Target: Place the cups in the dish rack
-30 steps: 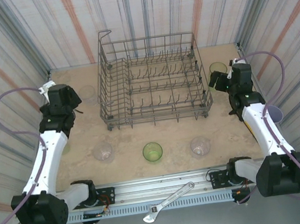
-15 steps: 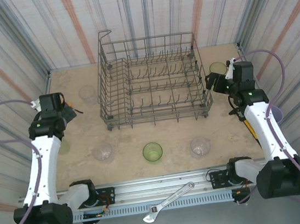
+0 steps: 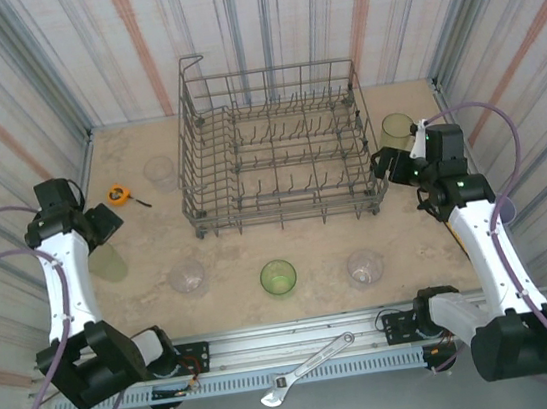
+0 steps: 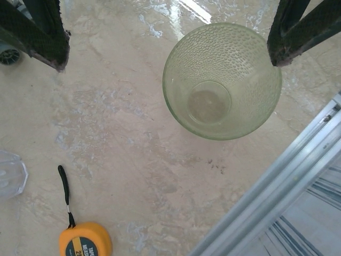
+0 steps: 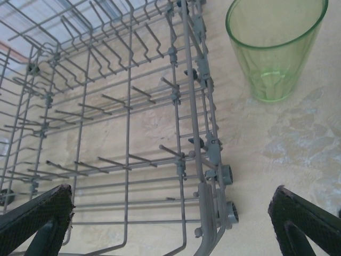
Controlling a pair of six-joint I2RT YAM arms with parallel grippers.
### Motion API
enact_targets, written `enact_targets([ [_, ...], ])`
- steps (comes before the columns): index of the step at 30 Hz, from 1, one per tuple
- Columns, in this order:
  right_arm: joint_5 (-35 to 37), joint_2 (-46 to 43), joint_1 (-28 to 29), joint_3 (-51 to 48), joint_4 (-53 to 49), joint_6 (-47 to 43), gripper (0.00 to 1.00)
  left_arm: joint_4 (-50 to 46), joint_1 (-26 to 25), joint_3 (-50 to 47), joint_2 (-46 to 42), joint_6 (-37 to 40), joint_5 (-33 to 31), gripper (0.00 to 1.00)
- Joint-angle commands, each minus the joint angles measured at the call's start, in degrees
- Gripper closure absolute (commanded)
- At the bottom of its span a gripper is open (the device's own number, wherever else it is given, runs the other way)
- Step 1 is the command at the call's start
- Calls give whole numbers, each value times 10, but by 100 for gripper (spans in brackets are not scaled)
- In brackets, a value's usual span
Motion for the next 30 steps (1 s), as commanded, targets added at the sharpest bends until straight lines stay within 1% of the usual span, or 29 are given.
enact_targets([
  [1,-23,-4,4,-10,-10,4,1,13,6,3,7,25,43,1],
  [5,-37,3,5,-14,0,9,1,29,7,-14,16,12,30,1],
  [9,-53,31,14,10,-10,11,1,49,7,-36,31,-6,25,1],
  [14,-38,42,40,23,-18,11,1,57,7,-30,61,-20,38,2],
  [16,-33,41,48,21,-15,16,1,61,7,-28,69,-20,46,4],
  [19,-41,45,51,19,-11,24,1,70,7,-32,73,-24,39,8],
  [23,-43,56,54,22,-11,22,1,77,7,-36,78,-37,38,18],
  [27,-43,60,55,19,9,30,1,114,4,-60,71,-58,14,20],
  [30,-49,59,55,15,25,36,1,119,-3,-62,80,-62,-3,20],
])
